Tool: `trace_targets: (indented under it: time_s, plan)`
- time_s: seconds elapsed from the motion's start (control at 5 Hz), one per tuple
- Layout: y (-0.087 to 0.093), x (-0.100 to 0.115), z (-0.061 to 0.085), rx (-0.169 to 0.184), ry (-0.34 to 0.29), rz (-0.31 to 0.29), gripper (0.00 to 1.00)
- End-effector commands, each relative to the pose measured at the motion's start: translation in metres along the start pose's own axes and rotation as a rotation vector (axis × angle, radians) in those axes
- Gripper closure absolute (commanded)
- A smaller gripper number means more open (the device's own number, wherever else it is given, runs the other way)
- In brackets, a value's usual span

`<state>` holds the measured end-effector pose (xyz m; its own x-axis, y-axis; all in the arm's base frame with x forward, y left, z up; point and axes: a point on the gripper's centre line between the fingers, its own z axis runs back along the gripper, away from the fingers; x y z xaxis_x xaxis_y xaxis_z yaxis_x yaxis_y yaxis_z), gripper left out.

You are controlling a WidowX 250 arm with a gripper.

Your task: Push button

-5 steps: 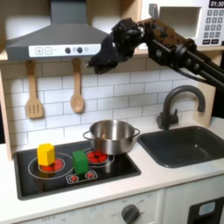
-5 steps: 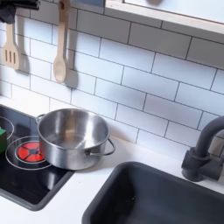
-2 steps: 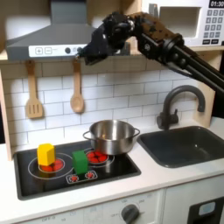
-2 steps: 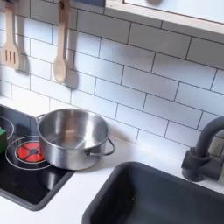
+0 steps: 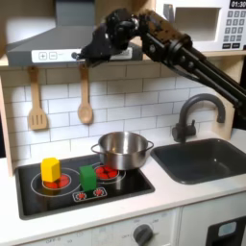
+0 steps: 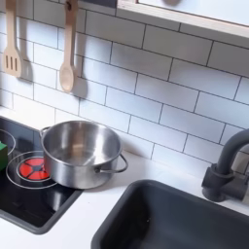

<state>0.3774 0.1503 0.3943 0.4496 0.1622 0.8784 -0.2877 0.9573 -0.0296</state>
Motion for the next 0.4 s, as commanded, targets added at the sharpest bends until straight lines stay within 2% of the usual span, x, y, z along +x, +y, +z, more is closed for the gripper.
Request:
trace_targets:
  time_s: [0.0, 0.2]
  plan:
    - [-0.0040, 0.0066, -0.0100, -0.025, 0.008, -0.008, 1.00]
    - [-0.0048, 0.0090, -0.0103, -0.029, 0.005, -0.010, 1.00]
